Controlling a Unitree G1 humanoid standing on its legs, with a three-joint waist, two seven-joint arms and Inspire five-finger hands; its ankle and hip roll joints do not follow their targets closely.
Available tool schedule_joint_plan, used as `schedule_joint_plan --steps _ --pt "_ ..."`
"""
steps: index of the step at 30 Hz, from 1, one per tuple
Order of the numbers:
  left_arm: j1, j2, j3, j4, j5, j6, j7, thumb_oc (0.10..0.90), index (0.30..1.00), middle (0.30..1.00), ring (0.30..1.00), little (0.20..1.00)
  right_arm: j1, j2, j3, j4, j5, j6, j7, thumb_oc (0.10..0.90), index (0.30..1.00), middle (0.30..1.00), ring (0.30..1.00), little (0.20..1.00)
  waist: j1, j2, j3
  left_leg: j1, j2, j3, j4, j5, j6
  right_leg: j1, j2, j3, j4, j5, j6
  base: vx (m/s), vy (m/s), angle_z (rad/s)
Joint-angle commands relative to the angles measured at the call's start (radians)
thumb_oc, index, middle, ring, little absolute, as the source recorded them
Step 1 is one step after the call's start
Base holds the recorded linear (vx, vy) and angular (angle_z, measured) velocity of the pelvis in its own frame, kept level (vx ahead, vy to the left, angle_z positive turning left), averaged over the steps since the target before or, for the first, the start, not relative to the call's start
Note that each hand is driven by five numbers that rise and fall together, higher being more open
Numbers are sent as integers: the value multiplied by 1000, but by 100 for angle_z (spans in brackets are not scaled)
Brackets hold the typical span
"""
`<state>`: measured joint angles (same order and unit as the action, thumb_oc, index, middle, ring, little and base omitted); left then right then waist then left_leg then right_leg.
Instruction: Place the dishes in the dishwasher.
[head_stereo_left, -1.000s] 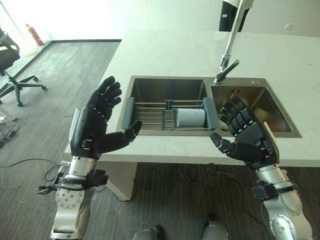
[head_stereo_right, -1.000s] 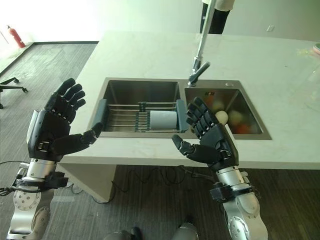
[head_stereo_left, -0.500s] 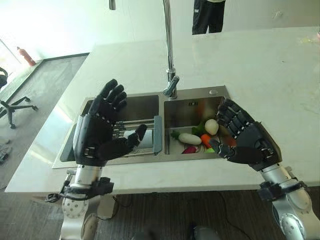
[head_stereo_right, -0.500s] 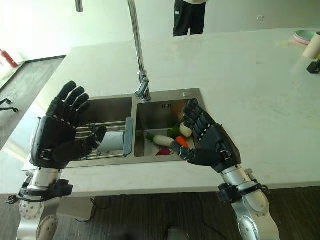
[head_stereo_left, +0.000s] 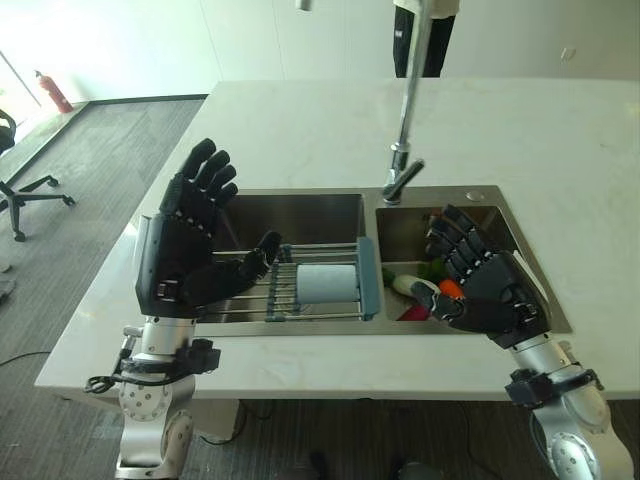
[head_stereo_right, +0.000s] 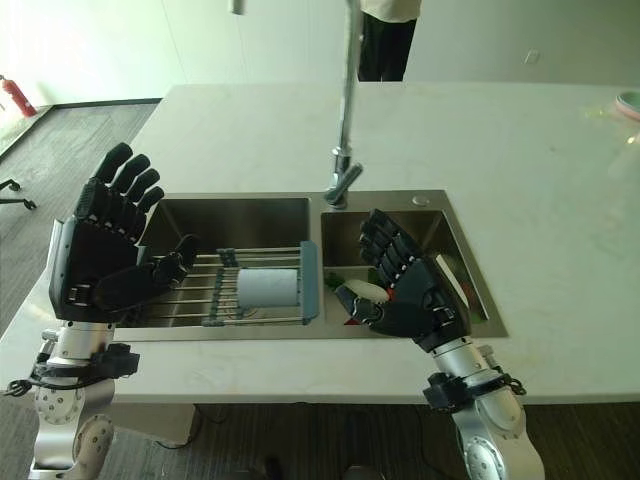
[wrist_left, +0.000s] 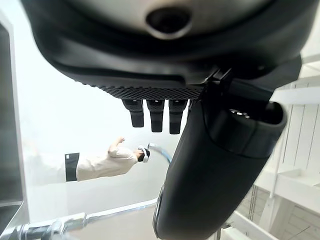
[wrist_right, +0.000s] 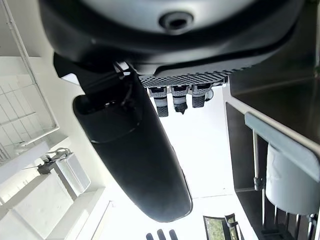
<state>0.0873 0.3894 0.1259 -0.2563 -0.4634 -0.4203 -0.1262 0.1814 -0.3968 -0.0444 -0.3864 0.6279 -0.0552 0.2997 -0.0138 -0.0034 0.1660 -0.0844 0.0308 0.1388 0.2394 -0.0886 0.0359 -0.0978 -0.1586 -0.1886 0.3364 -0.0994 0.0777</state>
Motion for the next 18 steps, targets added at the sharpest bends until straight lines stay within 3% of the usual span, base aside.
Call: schedule_joint_plan --steps 1,8,9,16,18 --pt "-84 86 38 -92 104 -67 12 800 900 900 900 900 -104 -11 -34 -43 2 -105 24 800 900 900 900 900 34 -31 -38 -51 27 -61 61 -113 -56 8 -28 -33 -36 -52 66 -1 -217 -41" --pt "-92 179 19 -75 215 26 -31 800 900 900 900 900 -162 -62 -38 -49 23 -58 -15 800 900 900 900 900 30 -6 -67 -30 69 5 61 -128 -76 -3 -28 -40 -36 -75 67 25 -84 -12" --pt "-93 215 26 -64 213 72 -80 800 900 900 900 900 -154 -72 -45 -55 25 -45 -9 800 900 900 900 900 19 3 -77 -24 71 10 61 -133 -77 -2 -26 -36 -36 -77 66 21 -33 -18" --pt "-193 398 -32 6 273 224 -209 800 900 900 900 900 -182 -139 -53 -49 45 -22 -2 800 900 900 900 900 -29 40 -91 -4 88 43 61 -145 -82 -2 -25 -20 -36 -83 72 -6 4 -6" --pt "-226 438 -45 27 256 238 -223 800 900 900 900 900 -188 -155 -52 -48 48 -14 3 800 900 900 900 900 -38 46 -93 2 89 48 61 -147 -83 0 -25 -17 -36 -83 73 -7 13 2"
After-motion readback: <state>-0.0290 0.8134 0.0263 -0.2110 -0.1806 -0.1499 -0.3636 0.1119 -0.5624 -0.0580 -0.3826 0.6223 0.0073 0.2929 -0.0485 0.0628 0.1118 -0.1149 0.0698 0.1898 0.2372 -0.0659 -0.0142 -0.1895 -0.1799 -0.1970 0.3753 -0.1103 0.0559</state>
